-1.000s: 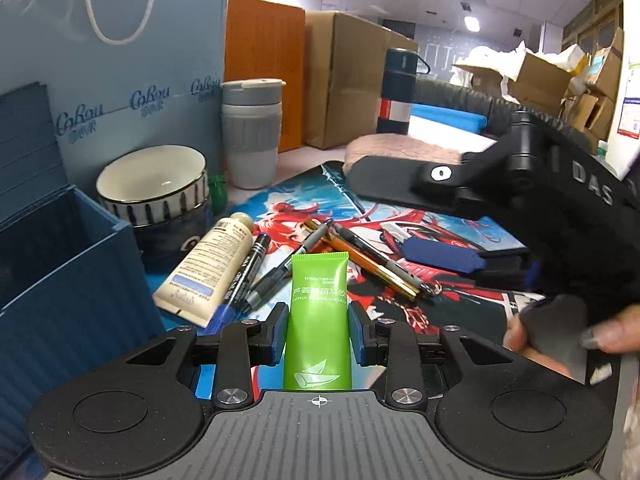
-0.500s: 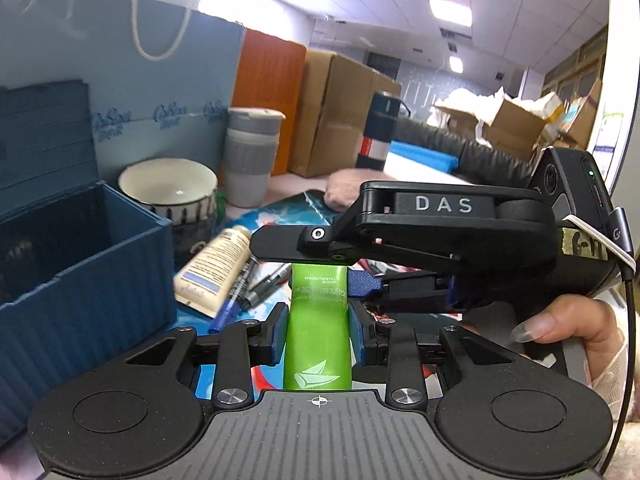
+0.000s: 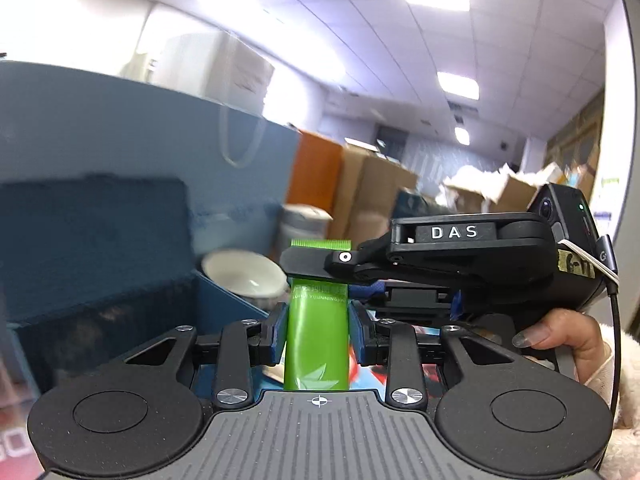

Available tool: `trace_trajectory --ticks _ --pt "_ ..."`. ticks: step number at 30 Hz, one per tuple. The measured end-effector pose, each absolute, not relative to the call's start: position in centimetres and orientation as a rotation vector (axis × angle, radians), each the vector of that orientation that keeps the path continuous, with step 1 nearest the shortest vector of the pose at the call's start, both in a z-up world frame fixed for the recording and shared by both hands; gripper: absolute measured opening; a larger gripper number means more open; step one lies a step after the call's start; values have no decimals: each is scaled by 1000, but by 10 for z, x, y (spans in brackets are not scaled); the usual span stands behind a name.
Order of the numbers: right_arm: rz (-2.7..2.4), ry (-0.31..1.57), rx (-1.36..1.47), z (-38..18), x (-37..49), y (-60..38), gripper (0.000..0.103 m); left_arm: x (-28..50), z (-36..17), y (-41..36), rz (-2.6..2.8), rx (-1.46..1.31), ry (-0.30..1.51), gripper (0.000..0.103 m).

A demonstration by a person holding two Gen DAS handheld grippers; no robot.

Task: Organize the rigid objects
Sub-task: 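Close the left gripper on the green tube while the right gripper clamps its end, then lift the green tube with both grippers and carry it over the blue box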

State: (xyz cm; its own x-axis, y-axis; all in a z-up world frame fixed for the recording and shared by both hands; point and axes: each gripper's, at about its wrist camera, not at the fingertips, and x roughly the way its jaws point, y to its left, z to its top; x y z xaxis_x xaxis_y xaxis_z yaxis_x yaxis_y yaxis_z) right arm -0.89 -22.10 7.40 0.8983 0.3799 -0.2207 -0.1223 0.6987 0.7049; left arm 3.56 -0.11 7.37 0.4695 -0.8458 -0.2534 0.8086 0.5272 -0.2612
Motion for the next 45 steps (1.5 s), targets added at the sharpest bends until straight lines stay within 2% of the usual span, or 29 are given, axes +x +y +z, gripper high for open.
trace_trajectory --ticks 11,19,22,25,32,37,40,42,45 --pt "355 332 606 102 52 -156 11 76 82 52 -903 -241 326 31" --pt "327 279 444 104 74 -111 10 90 73 73 -811 -303 365 33" --pt "276 223 390 104 76 -100 10 90 71 73 -788 -273 396 35" --pt "242 193 377 99 76 -95 10 97 67 71 -753 -259 422 45" --pt "224 157 445 86 81 -97 10 106 59 71 -677 -239 452 46" --pt "210 114 353 78 70 -86 10 112 57 79 -642 -244 471 47" --pt "216 164 354 66 69 -85 10 113 56 79 -633 -239 480 56" --pt "235 213 350 59 69 -84 10 116 54 75 -610 -190 495 66" --pt "250 264 370 51 66 -86 9 119 49 76 -583 -180 522 68"
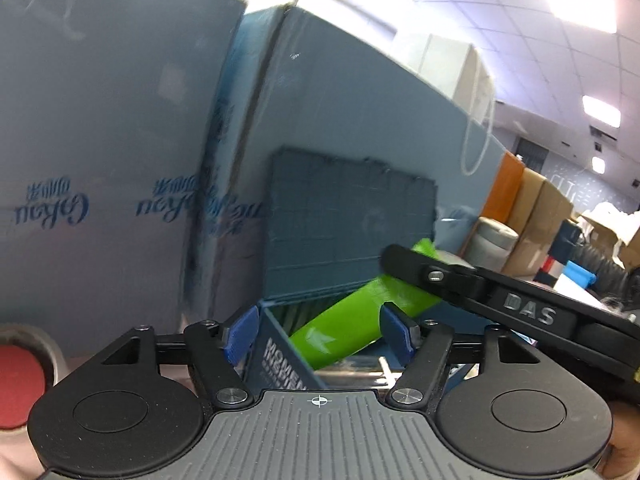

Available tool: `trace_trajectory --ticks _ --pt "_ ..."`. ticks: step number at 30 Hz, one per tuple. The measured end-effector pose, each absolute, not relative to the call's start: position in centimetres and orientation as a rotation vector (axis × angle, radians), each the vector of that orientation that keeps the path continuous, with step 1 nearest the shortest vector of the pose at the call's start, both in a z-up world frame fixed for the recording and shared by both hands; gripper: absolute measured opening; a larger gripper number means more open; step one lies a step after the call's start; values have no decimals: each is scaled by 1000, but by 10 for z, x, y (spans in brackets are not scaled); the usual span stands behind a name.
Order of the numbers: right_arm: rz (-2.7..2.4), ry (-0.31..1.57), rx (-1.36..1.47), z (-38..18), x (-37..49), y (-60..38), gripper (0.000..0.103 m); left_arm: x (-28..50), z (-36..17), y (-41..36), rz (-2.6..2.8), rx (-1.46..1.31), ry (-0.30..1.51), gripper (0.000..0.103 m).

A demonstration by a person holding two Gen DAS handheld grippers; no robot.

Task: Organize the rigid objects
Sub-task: 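Lift the green tube with both grippers and carry it over the blue box, then lower the green tube into the blue box and open both grippers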

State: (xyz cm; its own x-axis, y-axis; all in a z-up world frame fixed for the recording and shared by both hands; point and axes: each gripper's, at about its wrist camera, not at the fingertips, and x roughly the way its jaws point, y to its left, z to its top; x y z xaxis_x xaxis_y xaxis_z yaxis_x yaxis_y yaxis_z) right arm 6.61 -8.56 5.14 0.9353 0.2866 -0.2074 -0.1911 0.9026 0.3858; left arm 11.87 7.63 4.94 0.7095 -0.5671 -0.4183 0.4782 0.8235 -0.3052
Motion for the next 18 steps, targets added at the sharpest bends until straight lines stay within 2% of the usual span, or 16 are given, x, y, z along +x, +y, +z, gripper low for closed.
trace_trajectory --ticks 1,3,4,9,18 --pt "246 266 354 51 65 -86 9 118 49 78 -582 -179 526 69" --pt "246 286 379 52 66 -91 9 115 50 82 -585 -185 516 81" --pt "249 303 403 53 67 -95 9 113 52 85 -588 -190 506 83" --pt "299 387 518 53 73 -116 9 110 60 101 -562 -237 470 87" --pt "320 434 680 55 76 -153 9 108 61 108 -559 -271 463 88"
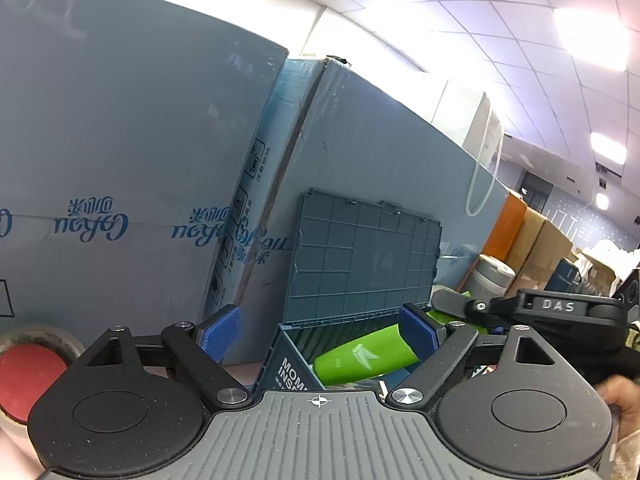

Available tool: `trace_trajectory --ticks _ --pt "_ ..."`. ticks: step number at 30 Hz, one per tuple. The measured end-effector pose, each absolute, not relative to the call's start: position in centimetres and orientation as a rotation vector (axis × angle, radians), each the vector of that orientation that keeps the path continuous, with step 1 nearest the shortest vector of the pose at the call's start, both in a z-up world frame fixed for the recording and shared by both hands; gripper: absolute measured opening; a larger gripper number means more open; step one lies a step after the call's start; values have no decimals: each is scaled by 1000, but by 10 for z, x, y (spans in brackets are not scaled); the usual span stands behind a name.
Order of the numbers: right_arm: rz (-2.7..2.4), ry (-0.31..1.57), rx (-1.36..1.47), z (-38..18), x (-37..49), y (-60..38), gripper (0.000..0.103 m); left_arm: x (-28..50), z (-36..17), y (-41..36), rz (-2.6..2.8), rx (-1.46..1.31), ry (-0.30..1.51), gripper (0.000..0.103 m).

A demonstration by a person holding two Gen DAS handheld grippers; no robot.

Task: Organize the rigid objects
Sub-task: 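Lower the green tube into the blue box and open both grippers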

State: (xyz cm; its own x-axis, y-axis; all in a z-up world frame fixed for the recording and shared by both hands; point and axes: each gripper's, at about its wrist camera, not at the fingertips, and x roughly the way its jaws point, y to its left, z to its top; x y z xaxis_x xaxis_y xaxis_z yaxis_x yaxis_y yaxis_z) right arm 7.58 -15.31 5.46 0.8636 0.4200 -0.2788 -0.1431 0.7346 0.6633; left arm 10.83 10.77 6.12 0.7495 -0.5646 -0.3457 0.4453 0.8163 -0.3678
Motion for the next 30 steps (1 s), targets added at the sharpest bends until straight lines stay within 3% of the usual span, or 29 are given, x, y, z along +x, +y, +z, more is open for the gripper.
trace_trajectory --ticks 8,13,24,28,30 --pt "344 551 725 44 95 -158 9 107 61 105 -564 -263 464 88" --pt "243 509 508 49 96 -141 12 107 61 104 -566 -255 470 88" --pt "137 539 266 35 91 -126 37 106 61 104 -611 -270 471 88" --pt "135 539 251 34 87 -127 40 105 61 104 -641 -294 478 89" --pt "112 546 257 36 86 -129 52 105 61 103 -645 -294 480 89"
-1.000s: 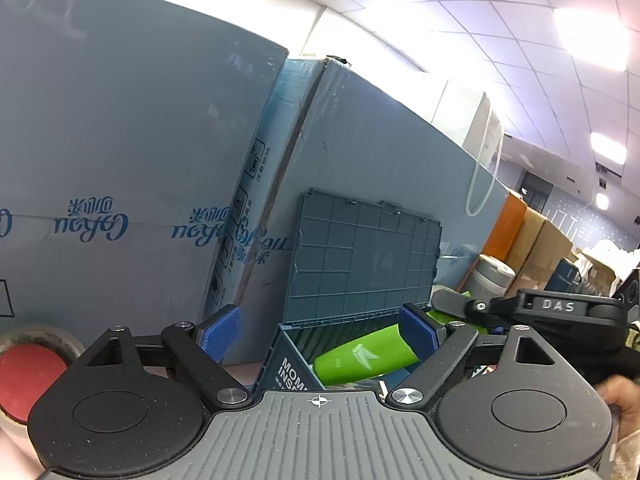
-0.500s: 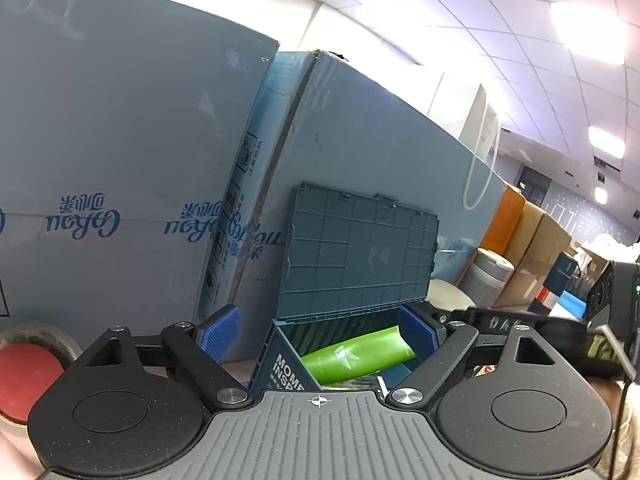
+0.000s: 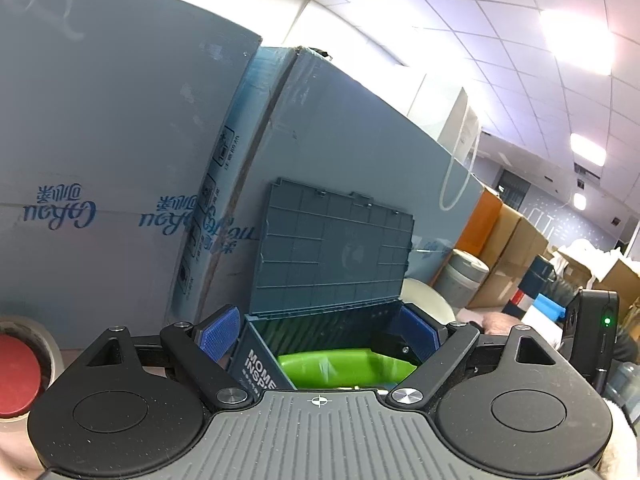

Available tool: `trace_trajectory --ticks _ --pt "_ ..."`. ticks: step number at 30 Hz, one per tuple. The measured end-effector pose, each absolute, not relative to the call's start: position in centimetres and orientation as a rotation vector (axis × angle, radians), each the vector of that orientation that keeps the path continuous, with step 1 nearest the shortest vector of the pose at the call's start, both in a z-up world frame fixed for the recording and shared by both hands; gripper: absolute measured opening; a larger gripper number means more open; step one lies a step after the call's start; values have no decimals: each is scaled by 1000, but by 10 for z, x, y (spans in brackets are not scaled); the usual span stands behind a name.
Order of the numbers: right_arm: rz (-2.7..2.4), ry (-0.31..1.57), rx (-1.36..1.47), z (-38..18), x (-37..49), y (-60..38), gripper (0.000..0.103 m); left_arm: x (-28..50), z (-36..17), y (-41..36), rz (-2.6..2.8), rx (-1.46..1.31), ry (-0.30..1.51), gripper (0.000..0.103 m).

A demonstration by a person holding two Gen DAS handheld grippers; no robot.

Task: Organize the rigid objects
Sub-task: 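Lower the green tube into the blue box and open both grippers, then withdraw both tools from the box back toward the desk mat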

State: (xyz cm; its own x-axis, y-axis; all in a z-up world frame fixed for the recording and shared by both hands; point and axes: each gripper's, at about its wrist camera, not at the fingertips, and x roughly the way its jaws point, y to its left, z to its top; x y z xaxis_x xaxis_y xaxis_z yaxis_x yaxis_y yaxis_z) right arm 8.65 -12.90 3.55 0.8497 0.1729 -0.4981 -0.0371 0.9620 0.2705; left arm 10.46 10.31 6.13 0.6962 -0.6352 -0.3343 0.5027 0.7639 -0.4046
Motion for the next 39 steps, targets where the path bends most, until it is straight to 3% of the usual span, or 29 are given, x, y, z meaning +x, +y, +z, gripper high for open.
trace_trajectory --ticks 4,6,12,25,39 --pt "78 529 260 39 78 -136 63 103 62 100 -650 -289 481 89" --pt "66 514 279 42 71 -142 75 102 63 98 -655 -283 480 89" --pt "41 431 365 54 32 -169 88 94 68 90 -672 -284 465 89" --pt "-62 327 506 63 -55 -234 96 44 91 38 -768 -228 427 95" --pt "-118 307 612 44 -99 -295 98 16 66 -42 -811 -117 526 101"
